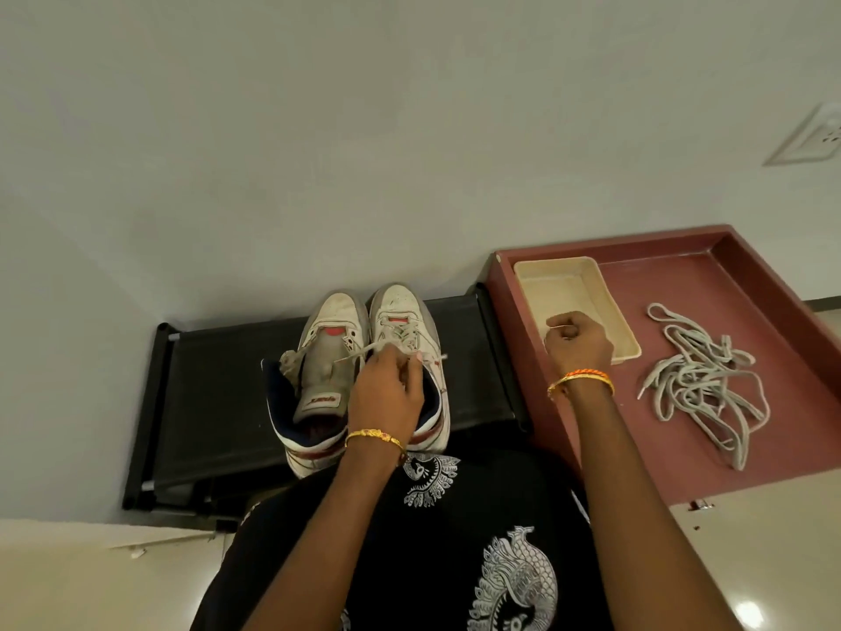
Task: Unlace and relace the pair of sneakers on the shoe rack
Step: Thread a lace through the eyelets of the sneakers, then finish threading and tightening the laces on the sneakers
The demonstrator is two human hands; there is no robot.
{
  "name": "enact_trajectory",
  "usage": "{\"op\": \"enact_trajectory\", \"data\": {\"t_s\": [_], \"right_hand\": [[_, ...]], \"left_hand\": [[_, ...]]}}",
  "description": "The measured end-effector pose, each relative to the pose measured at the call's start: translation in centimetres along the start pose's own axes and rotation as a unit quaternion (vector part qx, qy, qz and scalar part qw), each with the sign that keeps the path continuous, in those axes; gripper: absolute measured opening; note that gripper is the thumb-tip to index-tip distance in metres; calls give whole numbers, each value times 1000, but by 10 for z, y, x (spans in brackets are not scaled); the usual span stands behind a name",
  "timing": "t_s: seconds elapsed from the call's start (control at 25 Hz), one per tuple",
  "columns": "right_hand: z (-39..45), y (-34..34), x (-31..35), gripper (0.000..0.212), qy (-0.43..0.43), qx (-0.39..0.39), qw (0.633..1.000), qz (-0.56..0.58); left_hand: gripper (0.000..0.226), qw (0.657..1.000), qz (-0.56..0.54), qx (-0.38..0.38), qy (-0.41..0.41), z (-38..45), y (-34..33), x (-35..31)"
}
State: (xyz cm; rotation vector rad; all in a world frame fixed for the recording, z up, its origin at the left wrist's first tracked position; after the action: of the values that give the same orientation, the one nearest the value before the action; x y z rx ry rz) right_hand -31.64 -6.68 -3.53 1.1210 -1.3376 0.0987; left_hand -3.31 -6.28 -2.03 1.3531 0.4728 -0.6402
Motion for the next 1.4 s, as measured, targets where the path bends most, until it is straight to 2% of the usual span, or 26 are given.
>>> {"op": "enact_trajectory", "data": {"t_s": [0.08,0.2,0.28,0.36,0.44,0.52,0.64,0.88,1.04,1.16,1.24,1.32,1.4], "right_hand": [[33,16,-17,28,-17,6,994,-105],[61,-11,-29,26,-11,136,959,-248],[66,-28,-25,26,19,177,930,-320],[68,-40,-20,29,41,196,910,-362],[67,-45,-18,33,54,213,896,-385],[69,-47,-19,28,68,211,894,-390],[71,-45,-23,20,60,197,908,-365],[74,-45,-26,19,58,177,930,-317],[76,-44,-29,17,60,169,943,-282],[75,-31,-22,12,61,145,971,-179],[72,-13,-11,10,36,158,987,-12],[59,3,9,18,-11,221,956,193],[32,8,37,16,-71,317,871,368]], "left_hand": [[43,996,56,73,-19,-5,-14,-8],[49,961,182,206,-17,-10,-37,-12],[45,933,258,252,3,-13,-49,-11],[36,935,263,236,19,-12,-55,-12],[26,956,217,195,40,-12,-58,-12],[23,966,188,171,43,-11,-61,-18],[25,971,175,162,26,-6,-71,-37],[24,968,168,186,11,-1,-98,-61],[26,961,187,203,-28,-5,-111,-70],[25,954,198,220,-45,-8,-120,-70],[24,958,185,218,-35,-6,-116,-68],[32,965,146,213,-38,-3,-104,-71],[36,981,66,181,-31,4,-78,-76]]}}
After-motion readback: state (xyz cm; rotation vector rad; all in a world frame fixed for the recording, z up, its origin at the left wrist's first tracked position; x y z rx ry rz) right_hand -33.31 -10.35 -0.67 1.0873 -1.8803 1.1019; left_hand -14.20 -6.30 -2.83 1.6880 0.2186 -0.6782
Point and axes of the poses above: each hand's wrist, its own z-axis towards the middle knuckle, its own y-axis out of the back of the hand, x = y × z, the point moved 9 cm from there along z, towards the middle knuckle, and after that the axes turned 7 degrees about -y, right-handed, at the moved point
